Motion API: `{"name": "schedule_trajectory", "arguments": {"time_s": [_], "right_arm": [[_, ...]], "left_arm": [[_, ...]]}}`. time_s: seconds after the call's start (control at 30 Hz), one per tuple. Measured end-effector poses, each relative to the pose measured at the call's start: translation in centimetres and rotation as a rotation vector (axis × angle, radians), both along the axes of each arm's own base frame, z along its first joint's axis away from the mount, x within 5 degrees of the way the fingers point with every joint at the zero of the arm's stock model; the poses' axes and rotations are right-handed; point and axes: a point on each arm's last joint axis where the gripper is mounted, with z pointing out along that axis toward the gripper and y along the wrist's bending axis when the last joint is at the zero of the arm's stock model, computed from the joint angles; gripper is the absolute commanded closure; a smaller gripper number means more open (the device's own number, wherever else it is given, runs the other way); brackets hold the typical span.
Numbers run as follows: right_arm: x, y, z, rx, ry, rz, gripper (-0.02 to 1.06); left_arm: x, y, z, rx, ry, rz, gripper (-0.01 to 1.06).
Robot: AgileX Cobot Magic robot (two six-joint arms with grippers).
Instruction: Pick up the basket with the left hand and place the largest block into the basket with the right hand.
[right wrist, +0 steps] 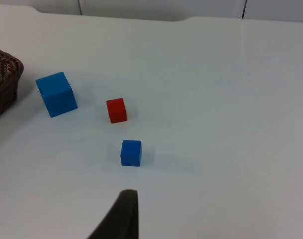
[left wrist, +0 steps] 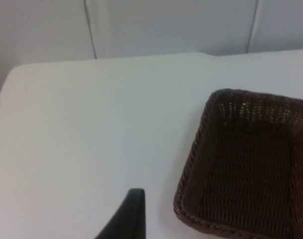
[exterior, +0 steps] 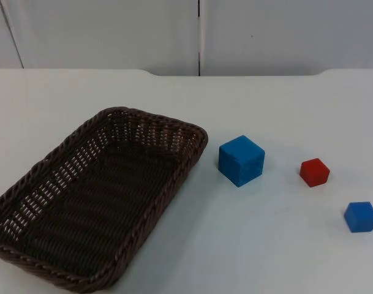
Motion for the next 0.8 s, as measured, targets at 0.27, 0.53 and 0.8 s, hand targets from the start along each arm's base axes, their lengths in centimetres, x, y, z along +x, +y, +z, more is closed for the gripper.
{"name": "schedule_trajectory", "arguments": {"time_s": [0.27,0.53,0.8], "right_arm": [[0.0,0.0,0.0,0.000,0.000,0.000,0.00],[0.0,0.0,0.0,0.000,0.000,0.000,0.00],[0.0,0.0,0.0,0.000,0.000,0.000,0.00]], "left_arm": [[0.6,-0.4,0.2,-0.014,0.010,-0.039,0.00],[2.6,-0.8,0.5,-0.072,0.074,-0.071,0.00],[6.6,-1.4,0.8,-0.185,0.154,-0.099,0.00]]}}
